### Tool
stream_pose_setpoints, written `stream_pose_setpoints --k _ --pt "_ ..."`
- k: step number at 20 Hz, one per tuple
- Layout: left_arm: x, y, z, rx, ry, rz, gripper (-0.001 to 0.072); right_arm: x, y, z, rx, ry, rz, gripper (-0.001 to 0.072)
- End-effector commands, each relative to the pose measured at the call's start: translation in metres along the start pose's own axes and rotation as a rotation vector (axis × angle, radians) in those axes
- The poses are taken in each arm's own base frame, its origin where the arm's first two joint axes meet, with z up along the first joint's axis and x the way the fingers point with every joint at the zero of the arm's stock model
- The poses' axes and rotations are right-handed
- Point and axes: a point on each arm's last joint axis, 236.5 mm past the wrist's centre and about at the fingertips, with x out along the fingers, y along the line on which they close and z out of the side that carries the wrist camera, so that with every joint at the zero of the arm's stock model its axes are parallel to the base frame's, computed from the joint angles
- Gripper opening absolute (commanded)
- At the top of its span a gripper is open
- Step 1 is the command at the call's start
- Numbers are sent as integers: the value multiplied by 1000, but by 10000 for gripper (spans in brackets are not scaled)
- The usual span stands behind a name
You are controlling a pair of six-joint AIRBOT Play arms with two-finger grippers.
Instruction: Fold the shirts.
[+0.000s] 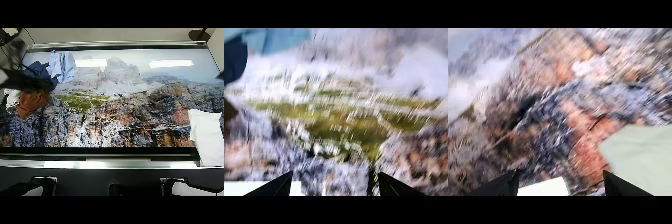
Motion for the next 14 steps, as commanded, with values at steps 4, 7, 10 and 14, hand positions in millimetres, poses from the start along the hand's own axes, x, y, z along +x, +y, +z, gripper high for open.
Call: stream_pose_setpoints --k 4,7,10,14 --pt "71 -12 -134 -23 293 9 483 84 91 -143 -269 421 -32 620" --pt "68 -17 -128 -18 255 0 483 83 94 -150 -308 436 -60 618" --pt "68 -16 -128 -18 257 0 482 83 97 -151 -305 437 -49 618" --pt "68 -16 -128 -18 257 0 483 83 97 -151 -305 438 -49 618"
